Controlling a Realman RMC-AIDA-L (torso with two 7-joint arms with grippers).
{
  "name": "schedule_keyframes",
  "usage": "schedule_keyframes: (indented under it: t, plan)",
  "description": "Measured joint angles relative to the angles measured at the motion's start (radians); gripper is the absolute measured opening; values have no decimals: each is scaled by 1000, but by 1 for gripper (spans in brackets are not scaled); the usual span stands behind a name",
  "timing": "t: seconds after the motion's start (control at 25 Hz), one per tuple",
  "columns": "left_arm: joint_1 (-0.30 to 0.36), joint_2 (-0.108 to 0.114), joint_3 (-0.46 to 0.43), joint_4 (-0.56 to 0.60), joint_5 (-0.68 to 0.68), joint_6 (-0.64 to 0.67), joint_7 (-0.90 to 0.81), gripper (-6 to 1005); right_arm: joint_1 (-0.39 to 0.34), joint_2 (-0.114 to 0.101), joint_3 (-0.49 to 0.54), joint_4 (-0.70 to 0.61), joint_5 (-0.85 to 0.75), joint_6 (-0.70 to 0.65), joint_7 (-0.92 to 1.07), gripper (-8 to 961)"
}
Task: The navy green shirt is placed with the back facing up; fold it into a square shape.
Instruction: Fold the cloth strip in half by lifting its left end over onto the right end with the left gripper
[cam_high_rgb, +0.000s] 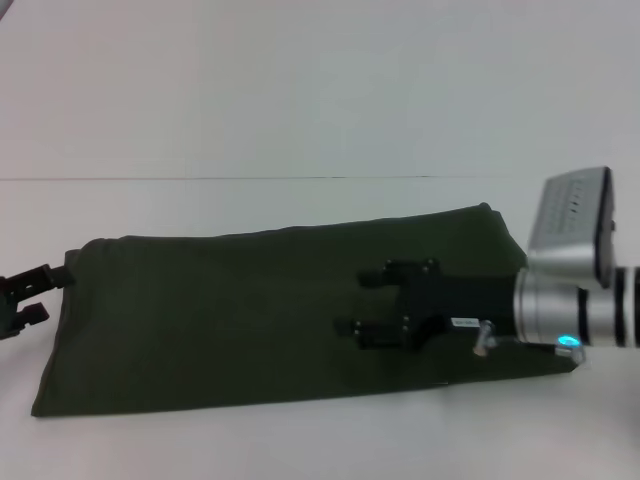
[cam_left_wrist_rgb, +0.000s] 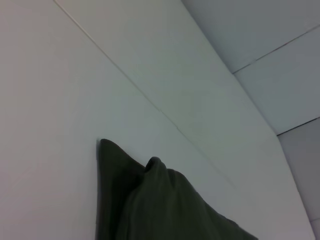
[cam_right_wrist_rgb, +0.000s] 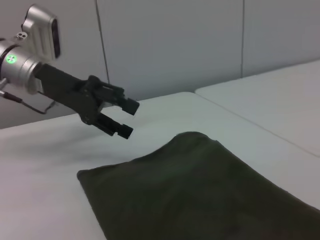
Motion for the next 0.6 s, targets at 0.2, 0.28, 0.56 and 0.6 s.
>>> schedule_keyframes:
  t: [0.2, 0.28, 0.56, 0.6]
  plan:
    - [-28, 9, 0, 2, 61, -10, -20, 860, 56, 2, -57, 18, 4, 61, -1, 795]
    - [-34, 14, 0, 3, 73, -14, -26, 860, 67, 3, -77, 20, 4, 76, -2, 795]
    - [-61, 43, 0, 42, 167, 2, 7, 860, 75, 5, -122, 23, 31, 99, -2, 796]
    - [-66, 51, 0, 45, 177, 14, 11, 860, 75, 4, -124, 23, 31, 99, -2, 796]
